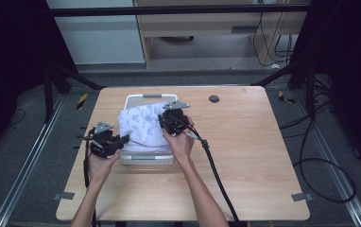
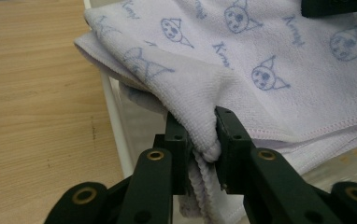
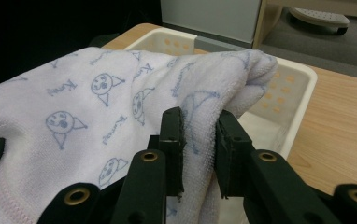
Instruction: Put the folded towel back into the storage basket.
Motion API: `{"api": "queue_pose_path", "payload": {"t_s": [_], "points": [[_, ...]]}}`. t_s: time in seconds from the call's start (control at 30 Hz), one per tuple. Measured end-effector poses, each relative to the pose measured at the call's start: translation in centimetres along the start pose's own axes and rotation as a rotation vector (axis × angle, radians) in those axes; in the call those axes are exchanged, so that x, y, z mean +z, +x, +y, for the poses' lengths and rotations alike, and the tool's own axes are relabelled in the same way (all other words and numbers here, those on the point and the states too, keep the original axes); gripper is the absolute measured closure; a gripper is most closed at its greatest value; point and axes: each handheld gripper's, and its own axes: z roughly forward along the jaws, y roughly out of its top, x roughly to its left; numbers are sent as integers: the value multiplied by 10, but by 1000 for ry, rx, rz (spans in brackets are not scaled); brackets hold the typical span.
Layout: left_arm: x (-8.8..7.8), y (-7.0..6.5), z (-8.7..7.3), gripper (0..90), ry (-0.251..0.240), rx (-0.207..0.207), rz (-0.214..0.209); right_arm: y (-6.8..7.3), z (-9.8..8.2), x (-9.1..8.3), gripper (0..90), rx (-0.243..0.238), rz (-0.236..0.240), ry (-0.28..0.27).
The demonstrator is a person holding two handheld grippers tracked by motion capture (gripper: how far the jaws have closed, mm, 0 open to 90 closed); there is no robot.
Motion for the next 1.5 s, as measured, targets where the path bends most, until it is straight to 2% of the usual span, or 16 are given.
{"api": "queue_pose_path", "payload": {"t_s": [0.37, 0.6, 0.87, 1.03, 1.1, 1.27, 1.5], "points": [[10, -2, -4, 761, 38, 20, 5, -4, -12, 7, 749, 21, -8, 37], [18, -2, -7, 759, 71, 26, 4, -4, -17, 9, 745, 10, -21, 58], [24, -3, -9, 744, 104, 30, 9, -5, -23, 15, 720, -8, -31, 109], [24, -4, -9, 704, 90, 32, 24, -6, -28, 19, 667, -15, -27, 142], [21, -4, -8, 692, 74, 35, 25, -6, -28, 18, 645, -40, -39, 125], [14, -7, -4, 683, 47, 41, 36, -7, -23, 11, 603, -42, -36, 100], [8, -9, -2, 652, 27, 47, 45, -11, -16, -10, 516, -53, -25, 47]]}}
